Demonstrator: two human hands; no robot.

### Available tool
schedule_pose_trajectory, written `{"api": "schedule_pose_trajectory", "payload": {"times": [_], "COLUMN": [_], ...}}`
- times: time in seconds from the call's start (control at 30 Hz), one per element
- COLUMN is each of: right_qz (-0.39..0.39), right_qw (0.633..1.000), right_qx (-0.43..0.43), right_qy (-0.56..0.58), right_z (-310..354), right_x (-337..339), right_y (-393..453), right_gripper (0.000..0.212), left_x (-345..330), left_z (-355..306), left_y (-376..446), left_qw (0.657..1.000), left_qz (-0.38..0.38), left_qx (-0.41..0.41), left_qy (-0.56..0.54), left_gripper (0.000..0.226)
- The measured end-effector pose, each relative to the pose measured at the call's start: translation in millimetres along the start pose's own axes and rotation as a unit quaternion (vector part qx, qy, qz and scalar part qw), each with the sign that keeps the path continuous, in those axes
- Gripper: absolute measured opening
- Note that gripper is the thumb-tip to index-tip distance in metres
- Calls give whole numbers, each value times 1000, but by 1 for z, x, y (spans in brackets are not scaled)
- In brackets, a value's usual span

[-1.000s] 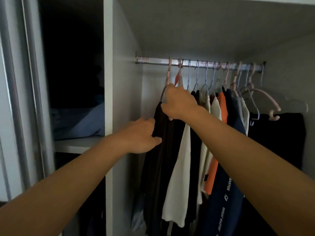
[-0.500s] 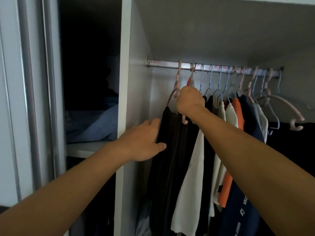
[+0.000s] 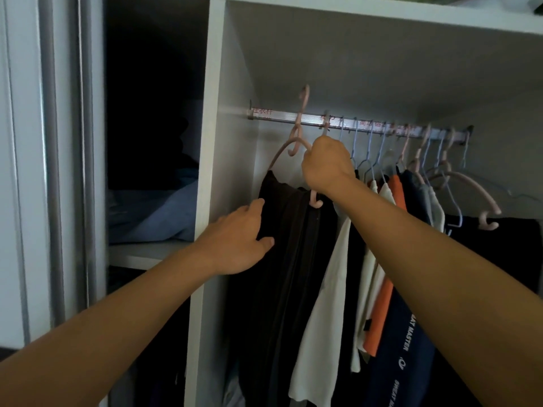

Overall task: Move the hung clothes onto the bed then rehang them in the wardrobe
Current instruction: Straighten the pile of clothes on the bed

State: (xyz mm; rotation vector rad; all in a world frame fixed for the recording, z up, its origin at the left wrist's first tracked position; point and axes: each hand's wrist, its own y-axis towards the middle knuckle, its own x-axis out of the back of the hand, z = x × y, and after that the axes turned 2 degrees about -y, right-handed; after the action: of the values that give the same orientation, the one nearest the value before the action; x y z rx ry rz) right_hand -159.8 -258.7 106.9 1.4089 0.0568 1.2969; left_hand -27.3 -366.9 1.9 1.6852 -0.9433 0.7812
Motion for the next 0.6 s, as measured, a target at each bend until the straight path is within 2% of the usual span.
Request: {"api": "schedule_pose_trajectory", "payload": {"times": [0.07,0.17,0.27,0.33,0.6], "right_qz": [-3,5,10,22,16], "right_qw": [1000,999,998,997,994], "right_qx": [13,39,59,68,106], "right_qy": [2,5,-6,-3,-20], "right_z": [-9,-27,-45,-55,-80], "right_x": [1,5,15,23,73], "right_y": [-7,-21,-43,-59,-138], "right_gripper": [13,13,41,44,36], "left_x": [-2,-4,-6,-9,-22], "left_z": [-1,-2,-4,-6,-23], "left_y": [1,5,10,12,11], "left_qw": [1000,997,984,976,975], "left_qz": [-26,-64,-122,-153,-134], "left_qx": [4,19,40,47,61], "left_qy": [-5,-41,-125,-145,-167], "left_gripper": [72,61,48,46,50]}}
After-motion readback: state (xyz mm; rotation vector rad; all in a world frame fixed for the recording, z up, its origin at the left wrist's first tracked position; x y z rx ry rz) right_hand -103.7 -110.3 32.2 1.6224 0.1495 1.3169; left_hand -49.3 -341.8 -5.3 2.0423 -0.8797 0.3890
